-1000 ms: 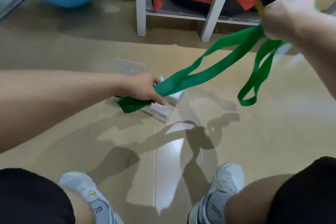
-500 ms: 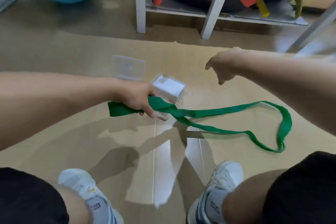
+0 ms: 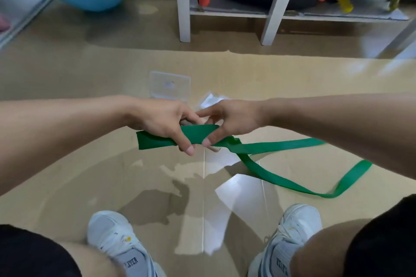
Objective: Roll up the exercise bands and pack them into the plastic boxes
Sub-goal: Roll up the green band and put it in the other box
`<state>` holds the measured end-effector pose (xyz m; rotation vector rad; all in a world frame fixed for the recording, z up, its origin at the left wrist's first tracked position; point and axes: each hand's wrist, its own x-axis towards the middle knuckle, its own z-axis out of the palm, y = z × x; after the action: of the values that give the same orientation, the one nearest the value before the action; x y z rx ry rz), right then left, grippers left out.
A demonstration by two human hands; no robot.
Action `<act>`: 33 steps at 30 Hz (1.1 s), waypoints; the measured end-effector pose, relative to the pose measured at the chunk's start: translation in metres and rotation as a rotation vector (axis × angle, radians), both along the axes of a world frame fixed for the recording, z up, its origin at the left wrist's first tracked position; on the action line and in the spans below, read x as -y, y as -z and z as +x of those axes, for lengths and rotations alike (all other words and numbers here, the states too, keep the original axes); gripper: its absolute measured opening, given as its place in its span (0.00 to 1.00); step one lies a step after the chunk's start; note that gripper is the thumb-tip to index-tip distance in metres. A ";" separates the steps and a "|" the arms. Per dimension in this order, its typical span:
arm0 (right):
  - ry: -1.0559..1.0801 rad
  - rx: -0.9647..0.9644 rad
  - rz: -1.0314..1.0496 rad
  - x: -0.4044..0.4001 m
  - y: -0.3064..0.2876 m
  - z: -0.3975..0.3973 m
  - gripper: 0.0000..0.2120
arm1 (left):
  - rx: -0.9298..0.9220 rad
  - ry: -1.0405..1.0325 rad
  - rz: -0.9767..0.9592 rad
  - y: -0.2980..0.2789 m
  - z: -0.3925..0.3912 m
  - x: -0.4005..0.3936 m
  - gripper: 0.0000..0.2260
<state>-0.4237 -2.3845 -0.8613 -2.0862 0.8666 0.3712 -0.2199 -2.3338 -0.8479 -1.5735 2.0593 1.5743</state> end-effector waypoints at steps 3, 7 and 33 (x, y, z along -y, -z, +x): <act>-0.003 0.013 0.037 -0.004 0.003 0.001 0.08 | -0.009 -0.052 0.053 0.001 0.008 -0.005 0.16; 0.020 -0.002 -0.018 -0.003 0.002 0.002 0.14 | 0.002 -0.201 0.102 0.002 0.017 -0.009 0.12; 0.329 0.390 -0.344 -0.016 0.005 0.019 0.10 | -0.645 -0.992 0.316 -0.005 0.026 -0.007 0.22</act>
<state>-0.4043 -2.3685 -0.8662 -2.1655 1.0613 -0.3731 -0.1941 -2.3264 -0.8432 -2.3121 1.0190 2.8441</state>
